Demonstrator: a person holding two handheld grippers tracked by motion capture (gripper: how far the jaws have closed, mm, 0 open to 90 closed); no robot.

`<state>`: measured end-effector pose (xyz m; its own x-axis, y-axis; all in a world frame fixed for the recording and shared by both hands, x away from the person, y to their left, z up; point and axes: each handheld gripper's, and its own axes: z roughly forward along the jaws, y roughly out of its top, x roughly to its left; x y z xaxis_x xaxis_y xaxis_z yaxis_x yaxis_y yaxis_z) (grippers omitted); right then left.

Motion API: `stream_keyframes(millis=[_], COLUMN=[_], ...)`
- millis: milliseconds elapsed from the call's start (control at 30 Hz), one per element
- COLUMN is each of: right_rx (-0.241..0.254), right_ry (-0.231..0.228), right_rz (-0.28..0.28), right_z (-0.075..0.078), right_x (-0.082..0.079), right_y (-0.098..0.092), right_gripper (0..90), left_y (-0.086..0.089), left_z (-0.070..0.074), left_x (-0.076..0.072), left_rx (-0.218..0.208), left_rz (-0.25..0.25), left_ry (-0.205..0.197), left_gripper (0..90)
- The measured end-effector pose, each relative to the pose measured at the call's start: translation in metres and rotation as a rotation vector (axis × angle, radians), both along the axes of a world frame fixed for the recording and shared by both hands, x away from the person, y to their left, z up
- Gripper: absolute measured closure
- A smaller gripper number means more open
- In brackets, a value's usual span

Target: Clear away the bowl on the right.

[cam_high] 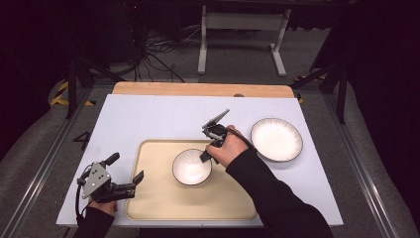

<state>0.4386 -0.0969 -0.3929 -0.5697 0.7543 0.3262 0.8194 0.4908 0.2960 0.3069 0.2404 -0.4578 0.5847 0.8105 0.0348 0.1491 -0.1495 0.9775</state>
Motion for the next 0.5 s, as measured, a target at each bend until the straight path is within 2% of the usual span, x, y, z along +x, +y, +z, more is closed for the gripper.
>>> stream_keyframes(millis=[200,367,500], right_rx=[-0.003,0.007,0.016], right_ry=[0.013,0.034,0.035], right_rz=[0.000,-0.002,0.001], right_z=[-0.0056,-0.0096,-0.0109], right_x=[-0.0003,0.0016,0.0017], right_y=[0.0013,-0.0008,-0.0022], right_gripper=[79.2,79.8,79.7], left_y=[-0.0001,-0.0002,-0.0004], left_z=[0.0000,0.0000,0.0000], left_x=[0.0000,0.0001,0.0002], left_rx=[0.000,0.000,0.002], left_rz=[0.000,0.001,0.002], left_ry=[0.000,0.000,0.001], left_gripper=[0.1,0.2,0.2])
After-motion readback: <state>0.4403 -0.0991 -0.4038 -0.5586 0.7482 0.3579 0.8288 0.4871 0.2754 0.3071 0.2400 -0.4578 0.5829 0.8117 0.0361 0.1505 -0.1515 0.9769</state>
